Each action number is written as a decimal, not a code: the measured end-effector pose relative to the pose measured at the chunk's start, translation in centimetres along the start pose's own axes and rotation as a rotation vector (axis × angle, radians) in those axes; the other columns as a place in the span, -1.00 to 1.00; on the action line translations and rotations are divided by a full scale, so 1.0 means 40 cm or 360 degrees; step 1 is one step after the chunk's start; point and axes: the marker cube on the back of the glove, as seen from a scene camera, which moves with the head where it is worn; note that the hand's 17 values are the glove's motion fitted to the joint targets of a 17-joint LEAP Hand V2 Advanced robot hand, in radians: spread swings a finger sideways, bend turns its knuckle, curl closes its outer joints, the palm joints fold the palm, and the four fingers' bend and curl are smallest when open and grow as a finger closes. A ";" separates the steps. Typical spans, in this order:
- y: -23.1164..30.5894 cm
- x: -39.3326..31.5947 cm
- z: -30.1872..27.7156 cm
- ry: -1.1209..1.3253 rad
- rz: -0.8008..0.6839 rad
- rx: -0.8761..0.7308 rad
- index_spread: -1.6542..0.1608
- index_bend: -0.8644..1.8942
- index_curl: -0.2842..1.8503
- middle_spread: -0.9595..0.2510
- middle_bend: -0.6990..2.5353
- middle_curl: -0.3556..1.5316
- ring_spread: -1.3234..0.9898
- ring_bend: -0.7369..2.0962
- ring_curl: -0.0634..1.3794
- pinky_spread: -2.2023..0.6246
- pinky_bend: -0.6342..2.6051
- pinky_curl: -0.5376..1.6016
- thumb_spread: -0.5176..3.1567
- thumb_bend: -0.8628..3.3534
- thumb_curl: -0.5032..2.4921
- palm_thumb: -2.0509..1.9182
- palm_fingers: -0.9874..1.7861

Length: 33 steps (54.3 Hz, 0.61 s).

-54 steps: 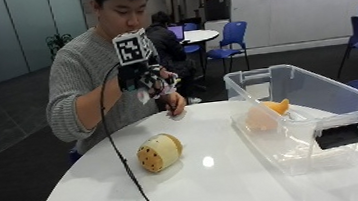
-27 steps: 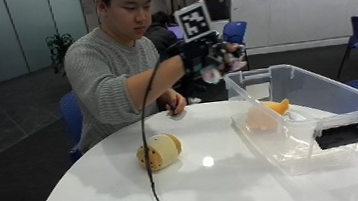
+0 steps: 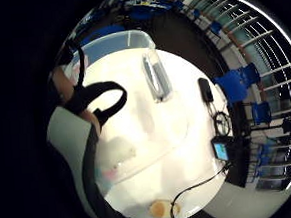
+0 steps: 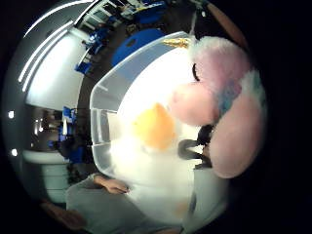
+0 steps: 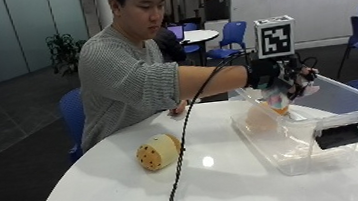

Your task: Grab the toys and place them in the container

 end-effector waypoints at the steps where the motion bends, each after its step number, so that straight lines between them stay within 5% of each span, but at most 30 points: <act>1: -0.001 0.003 0.007 -0.0002 0.0018 -0.0027 0.39 -0.30 -0.67 0.15 -0.46 -0.04 -0.23 0.35 -0.15 0.27 0.16 -0.12 -0.23 -0.57 0.02 0.38 0.13; 13: 0.018 0.044 0.042 -0.0117 0.0080 -0.0217 0.43 -0.29 -0.68 0.22 -0.48 -0.13 -0.15 0.27 -0.19 0.35 0.29 -0.07 -0.05 -0.61 -0.10 0.25 -0.31; 24: 0.079 0.072 -0.021 -0.0214 0.0144 -0.0127 0.44 -0.29 -0.64 0.26 -0.47 -0.19 -0.10 0.24 -0.28 0.42 0.29 -0.11 0.02 -0.60 -0.21 0.20 -0.33; 33: 0.293 0.154 -0.126 -0.0404 -0.0026 0.0009 0.44 -0.28 -0.61 0.28 -0.47 -0.22 -0.07 0.21 -0.31 0.45 0.29 -0.13 0.04 -0.60 -0.27 0.16 -0.36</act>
